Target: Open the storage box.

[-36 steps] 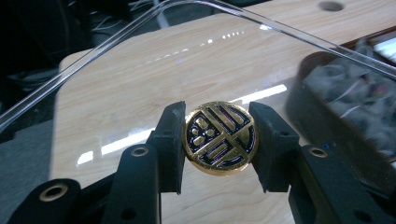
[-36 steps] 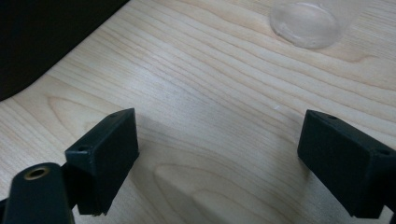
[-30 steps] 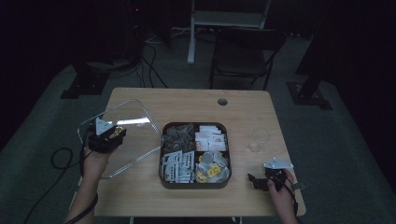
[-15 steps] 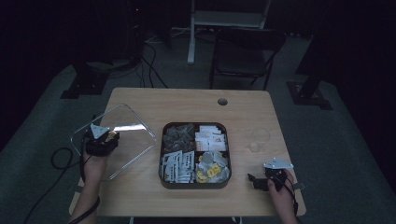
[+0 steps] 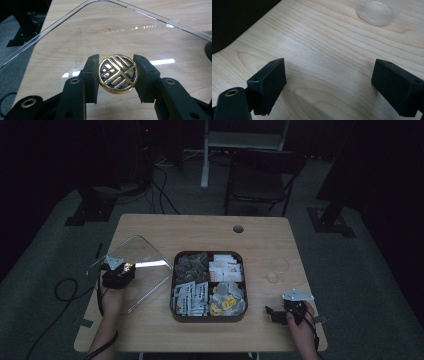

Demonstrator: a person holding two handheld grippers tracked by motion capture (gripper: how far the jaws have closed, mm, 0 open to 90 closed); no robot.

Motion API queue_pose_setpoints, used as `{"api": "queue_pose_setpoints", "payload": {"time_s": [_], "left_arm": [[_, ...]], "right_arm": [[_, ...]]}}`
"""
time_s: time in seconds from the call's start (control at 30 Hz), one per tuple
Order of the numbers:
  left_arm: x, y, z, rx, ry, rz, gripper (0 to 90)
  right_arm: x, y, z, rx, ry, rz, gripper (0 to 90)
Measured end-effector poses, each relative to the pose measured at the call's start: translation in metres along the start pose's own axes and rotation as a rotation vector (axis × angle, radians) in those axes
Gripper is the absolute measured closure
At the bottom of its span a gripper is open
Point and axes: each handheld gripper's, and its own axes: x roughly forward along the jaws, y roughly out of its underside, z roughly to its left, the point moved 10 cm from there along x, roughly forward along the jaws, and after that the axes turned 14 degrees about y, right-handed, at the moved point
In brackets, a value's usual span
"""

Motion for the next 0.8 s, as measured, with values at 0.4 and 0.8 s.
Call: {"api": "queue_pose_setpoints", "payload": {"time_s": [0.4, 0.8], "left_arm": [[0.015, 0.014, 0.004, -0.045, 0.009, 0.018, 59.8], [0.021, 0.020, 0.005, -0.051, 0.022, 0.078, 59.6]], "right_arm": [[0.000, 0.000, 0.000, 0.000, 0.000, 0.000, 11.8], [0.000, 0.000, 0.000, 0.000, 0.000, 0.000, 11.8]]}}
